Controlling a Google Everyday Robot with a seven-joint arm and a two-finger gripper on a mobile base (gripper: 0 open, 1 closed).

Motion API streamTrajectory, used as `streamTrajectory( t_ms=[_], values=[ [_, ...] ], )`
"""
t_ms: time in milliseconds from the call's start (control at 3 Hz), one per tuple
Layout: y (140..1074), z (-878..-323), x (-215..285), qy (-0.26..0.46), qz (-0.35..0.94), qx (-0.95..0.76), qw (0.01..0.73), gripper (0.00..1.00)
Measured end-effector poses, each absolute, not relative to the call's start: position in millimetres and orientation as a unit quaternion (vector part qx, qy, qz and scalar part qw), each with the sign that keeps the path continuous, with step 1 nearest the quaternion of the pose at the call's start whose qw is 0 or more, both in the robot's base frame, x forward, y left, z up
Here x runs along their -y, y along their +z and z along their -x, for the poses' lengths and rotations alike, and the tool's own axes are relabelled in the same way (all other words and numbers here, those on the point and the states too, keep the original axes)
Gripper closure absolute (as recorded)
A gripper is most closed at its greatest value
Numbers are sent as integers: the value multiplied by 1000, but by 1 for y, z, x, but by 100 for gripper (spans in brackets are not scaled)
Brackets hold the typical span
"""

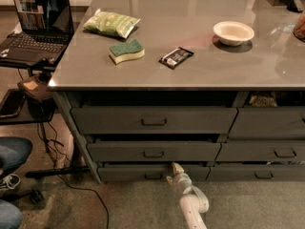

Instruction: Open bottom drawer

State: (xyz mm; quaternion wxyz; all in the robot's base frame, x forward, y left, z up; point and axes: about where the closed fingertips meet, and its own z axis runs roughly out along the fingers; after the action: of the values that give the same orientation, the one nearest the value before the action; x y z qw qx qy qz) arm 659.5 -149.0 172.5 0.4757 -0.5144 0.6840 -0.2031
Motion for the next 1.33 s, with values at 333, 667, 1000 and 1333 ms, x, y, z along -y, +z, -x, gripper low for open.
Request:
streamTrajectory(
  t_ms=[333, 667, 1000, 1333],
  values=[
    [169, -657, 149, -202, 519, -686, 468, 100],
    [170, -655, 148, -203, 525, -685, 463, 100],
    [169, -655, 148, -202, 526, -686, 461, 100],
    [166, -650, 149, -199, 531, -687, 454, 100]
  ],
)
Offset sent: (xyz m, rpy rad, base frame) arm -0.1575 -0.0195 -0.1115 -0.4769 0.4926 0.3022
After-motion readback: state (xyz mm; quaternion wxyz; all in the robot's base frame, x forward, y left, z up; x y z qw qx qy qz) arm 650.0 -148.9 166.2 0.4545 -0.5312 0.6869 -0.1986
